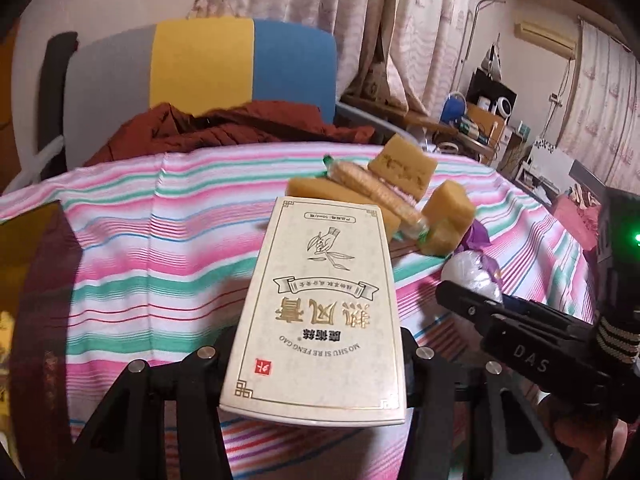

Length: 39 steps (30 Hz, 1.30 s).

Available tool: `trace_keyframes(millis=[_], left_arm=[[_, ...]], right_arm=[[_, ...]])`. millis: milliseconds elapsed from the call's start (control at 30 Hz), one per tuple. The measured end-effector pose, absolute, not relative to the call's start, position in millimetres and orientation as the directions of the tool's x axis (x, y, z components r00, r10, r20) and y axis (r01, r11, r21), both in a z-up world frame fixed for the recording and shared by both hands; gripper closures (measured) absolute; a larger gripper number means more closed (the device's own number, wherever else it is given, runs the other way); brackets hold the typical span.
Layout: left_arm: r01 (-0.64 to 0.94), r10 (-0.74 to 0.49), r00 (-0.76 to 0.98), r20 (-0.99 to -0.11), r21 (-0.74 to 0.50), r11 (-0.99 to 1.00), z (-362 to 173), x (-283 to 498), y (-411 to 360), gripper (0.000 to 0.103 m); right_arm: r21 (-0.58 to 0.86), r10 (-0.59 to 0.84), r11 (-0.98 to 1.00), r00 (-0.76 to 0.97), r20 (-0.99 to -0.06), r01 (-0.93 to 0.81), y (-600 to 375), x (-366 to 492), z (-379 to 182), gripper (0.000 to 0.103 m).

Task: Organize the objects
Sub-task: 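Lift both held items and carry them toward the gold tin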

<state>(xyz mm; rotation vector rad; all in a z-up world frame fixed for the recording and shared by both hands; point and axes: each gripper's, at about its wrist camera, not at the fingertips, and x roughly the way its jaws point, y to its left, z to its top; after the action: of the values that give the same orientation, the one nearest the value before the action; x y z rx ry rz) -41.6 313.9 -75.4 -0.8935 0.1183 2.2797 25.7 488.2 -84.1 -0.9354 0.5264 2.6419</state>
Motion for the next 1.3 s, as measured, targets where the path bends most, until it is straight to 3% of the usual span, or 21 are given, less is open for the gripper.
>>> trace_keyframes(millis=[200,533,767,1033,1300], left_arm=[[-0.612,0.574,-0.572,-0.586,-0.161,-0.774,-69,-27,292,0.05],[-0.6,0.592,-0.554,-0.584,-0.213,-0.771,-69,-6,262,0.05],[-0.605,0.65,-0.56,-0.514,-0.282,-0.745,-41,21,222,0.05],[-0.543,0.621,-0.602,-0.503,-0.313,-0.779,-28,25,163,0.05],[-0.413,0.517,-0.693,-0.503,-0.311,-0.856,-6,-3,90,0.05]], right_arm=[[0.218,0.137,-0.914,-0.764,-0.631,-0.343,469,32,-81,0.066],[0.233,0.075,-0.93,-0.77,-0.634,-0.283,428,44,-84,0.067],[0.283,0.023,-0.921,-0.765,-0.643,-0.266,408,45,-82,0.067],[0.356,-0.071,-0.915,-0.792,-0.606,-0.191,373,49,-60,0.067],[0.401,-0.23,-0.916,-0.806,-0.546,-0.01,304,44,-25,0.067]])
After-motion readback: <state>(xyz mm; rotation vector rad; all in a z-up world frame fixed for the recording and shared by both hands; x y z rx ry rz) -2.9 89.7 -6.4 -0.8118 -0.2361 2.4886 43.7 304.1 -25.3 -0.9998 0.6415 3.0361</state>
